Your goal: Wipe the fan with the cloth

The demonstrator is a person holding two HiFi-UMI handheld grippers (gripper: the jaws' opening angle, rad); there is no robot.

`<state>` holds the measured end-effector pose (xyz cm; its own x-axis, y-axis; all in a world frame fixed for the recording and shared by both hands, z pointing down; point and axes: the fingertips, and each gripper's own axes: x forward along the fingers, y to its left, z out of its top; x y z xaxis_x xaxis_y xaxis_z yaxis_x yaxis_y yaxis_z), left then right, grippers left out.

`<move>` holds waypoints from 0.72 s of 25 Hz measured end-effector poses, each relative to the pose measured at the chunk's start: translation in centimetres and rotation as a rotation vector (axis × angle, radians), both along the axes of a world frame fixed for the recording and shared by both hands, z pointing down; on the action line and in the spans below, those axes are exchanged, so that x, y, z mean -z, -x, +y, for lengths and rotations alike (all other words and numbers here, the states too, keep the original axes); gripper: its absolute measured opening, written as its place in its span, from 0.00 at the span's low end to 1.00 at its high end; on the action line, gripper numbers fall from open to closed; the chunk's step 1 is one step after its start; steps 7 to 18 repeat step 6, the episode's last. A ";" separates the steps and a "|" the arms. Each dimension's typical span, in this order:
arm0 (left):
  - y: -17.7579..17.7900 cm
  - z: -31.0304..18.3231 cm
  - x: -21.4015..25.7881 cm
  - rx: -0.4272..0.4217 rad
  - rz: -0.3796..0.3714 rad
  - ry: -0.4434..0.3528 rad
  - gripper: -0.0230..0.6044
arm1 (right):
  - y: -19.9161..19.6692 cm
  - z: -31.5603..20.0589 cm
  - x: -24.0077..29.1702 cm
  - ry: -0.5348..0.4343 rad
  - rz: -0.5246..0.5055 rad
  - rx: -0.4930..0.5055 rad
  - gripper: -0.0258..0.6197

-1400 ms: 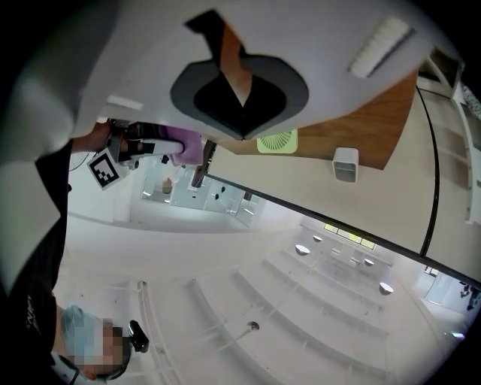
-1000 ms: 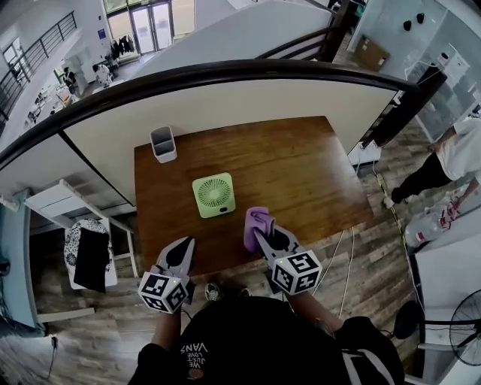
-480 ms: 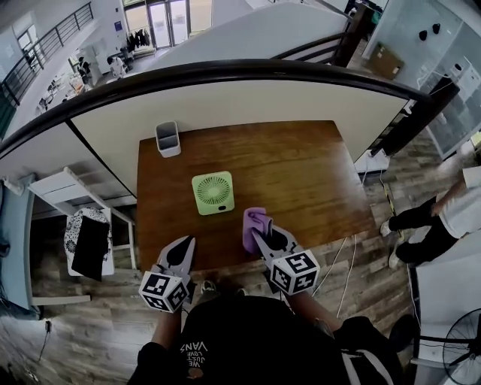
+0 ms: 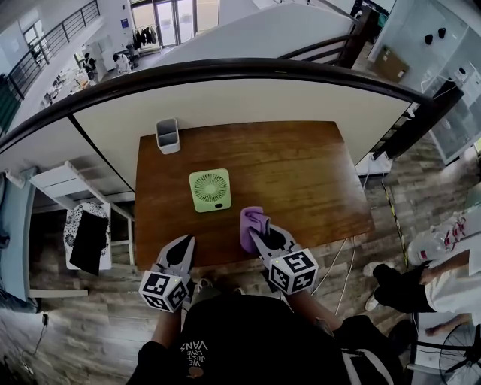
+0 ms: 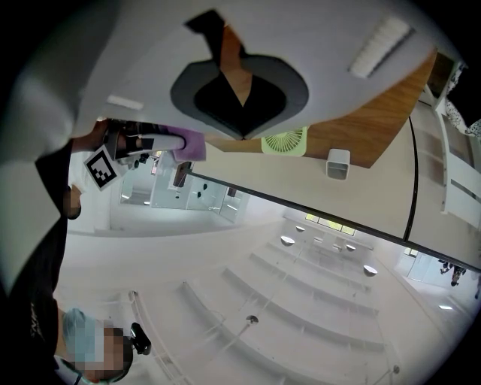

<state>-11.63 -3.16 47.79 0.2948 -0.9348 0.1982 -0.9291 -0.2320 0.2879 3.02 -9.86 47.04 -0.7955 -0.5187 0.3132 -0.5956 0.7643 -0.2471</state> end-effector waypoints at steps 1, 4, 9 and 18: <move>-0.1 0.0 0.0 0.001 0.000 -0.001 0.05 | 0.0 0.0 0.0 -0.002 0.000 0.003 0.18; -0.5 0.0 0.1 0.001 0.000 0.000 0.05 | -0.3 0.1 0.1 -0.003 0.002 0.011 0.18; -0.7 0.0 0.0 0.002 -0.001 0.002 0.06 | -0.4 0.1 0.0 -0.001 0.004 0.015 0.18; -0.7 0.0 0.0 0.002 -0.001 0.002 0.06 | -0.4 0.1 0.0 -0.001 0.004 0.015 0.18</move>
